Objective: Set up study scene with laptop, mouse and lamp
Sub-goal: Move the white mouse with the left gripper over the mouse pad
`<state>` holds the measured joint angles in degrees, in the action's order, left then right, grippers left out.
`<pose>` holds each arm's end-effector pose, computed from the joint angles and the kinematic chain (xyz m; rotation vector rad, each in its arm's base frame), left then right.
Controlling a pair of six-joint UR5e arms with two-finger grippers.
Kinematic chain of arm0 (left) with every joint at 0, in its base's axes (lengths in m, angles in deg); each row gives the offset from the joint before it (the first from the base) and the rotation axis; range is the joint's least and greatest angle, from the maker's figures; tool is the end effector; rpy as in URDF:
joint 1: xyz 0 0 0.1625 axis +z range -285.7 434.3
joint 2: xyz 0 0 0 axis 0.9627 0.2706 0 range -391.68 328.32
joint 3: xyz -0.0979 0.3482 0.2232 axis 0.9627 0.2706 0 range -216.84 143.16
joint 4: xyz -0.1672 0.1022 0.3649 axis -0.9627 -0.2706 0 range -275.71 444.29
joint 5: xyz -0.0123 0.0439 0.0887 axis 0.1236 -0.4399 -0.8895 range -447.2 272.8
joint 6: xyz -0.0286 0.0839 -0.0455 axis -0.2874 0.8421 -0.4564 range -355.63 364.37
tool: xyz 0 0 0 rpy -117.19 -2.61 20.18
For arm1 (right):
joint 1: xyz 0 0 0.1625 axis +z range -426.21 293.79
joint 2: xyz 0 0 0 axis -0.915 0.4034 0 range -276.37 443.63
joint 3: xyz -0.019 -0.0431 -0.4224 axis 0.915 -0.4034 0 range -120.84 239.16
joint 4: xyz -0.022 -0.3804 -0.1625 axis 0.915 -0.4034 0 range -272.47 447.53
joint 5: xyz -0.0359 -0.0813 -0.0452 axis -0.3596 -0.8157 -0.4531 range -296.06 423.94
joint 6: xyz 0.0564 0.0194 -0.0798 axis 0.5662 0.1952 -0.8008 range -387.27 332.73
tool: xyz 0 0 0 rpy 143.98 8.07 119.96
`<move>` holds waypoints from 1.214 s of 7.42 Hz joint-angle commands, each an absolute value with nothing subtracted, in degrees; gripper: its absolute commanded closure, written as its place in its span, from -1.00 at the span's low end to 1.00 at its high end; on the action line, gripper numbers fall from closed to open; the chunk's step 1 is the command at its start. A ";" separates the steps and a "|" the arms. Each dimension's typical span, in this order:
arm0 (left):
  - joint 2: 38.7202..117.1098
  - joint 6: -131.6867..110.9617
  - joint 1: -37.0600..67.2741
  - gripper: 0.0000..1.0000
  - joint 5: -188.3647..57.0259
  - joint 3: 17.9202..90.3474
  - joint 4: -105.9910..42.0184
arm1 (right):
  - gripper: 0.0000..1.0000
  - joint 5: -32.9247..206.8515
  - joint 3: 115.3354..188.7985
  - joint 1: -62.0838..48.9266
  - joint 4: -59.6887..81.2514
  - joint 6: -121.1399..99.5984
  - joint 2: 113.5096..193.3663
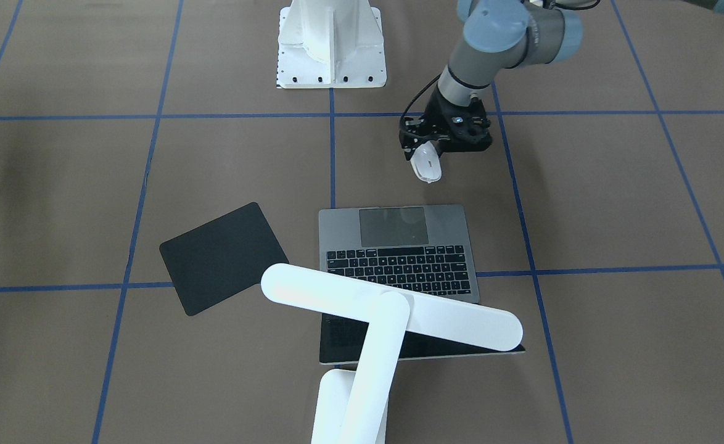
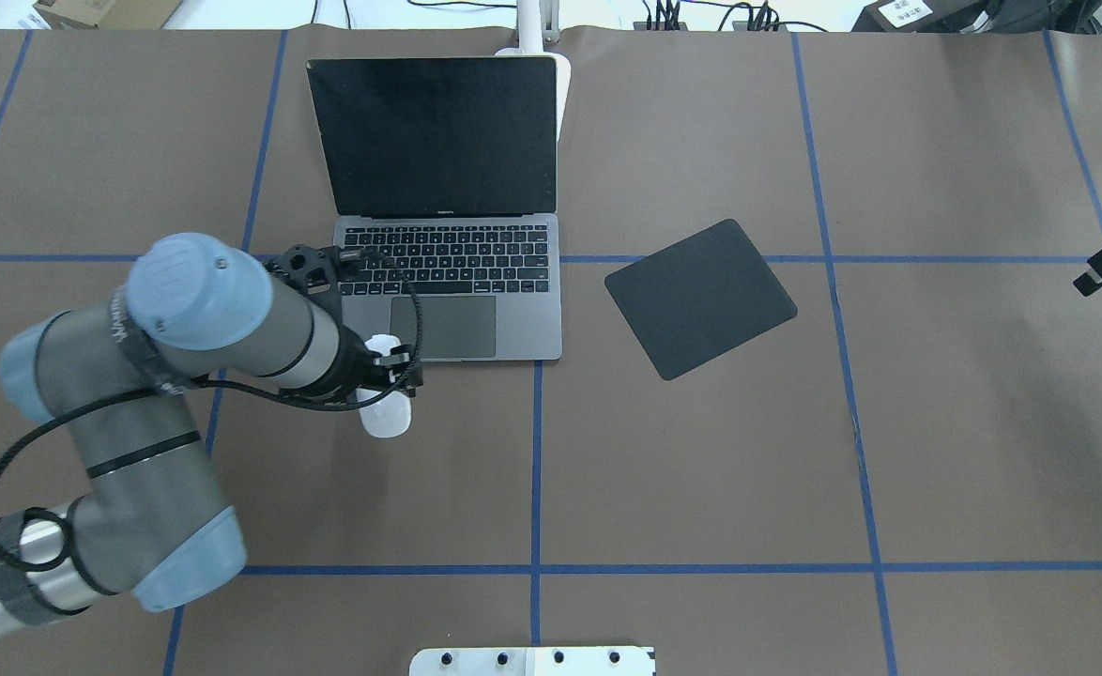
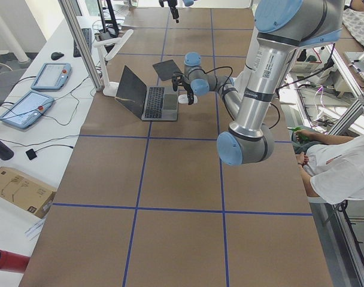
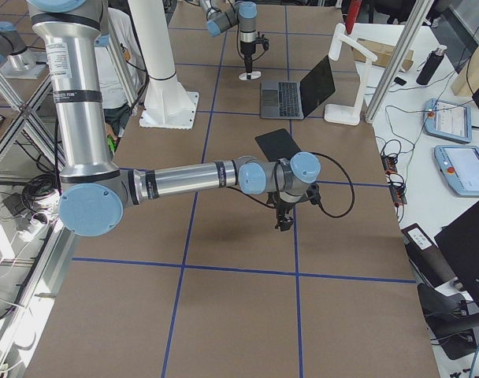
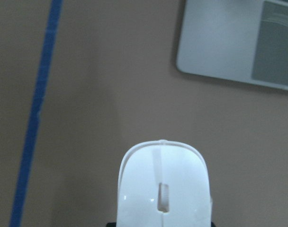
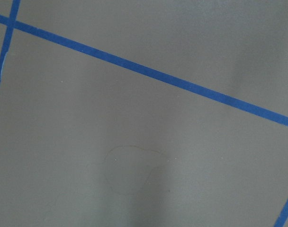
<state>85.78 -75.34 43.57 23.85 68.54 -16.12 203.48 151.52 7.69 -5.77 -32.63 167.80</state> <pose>0.4812 -0.3994 0.2488 0.0029 0.9795 -0.1570 -0.0935 -0.5312 0.5853 -0.0013 -0.8736 -0.3874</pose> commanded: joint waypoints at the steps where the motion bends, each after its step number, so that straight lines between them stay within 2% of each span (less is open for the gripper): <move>1: 100.62 -75.09 43.45 0.37 21.36 55.95 -14.23 | -0.98 203.69 148.47 7.53 -2.14 -32.55 167.48; 5: 125.84 -75.00 43.63 0.37 18.44 24.86 -15.20 | -0.98 204.12 147.84 7.44 -1.86 -32.55 166.51; 6: 128.69 -75.08 43.89 0.37 17.83 20.51 -16.59 | -0.98 204.21 147.75 7.44 -1.86 -32.55 166.51; 8: 137.99 -75.61 45.55 0.37 11.43 5.16 -22.38 | -0.98 204.91 147.75 7.44 -1.86 -32.55 166.42; 9: 138.91 -75.79 46.35 0.37 10.71 3.44 -22.84 | -0.98 205.09 147.67 7.18 -1.86 -32.55 166.42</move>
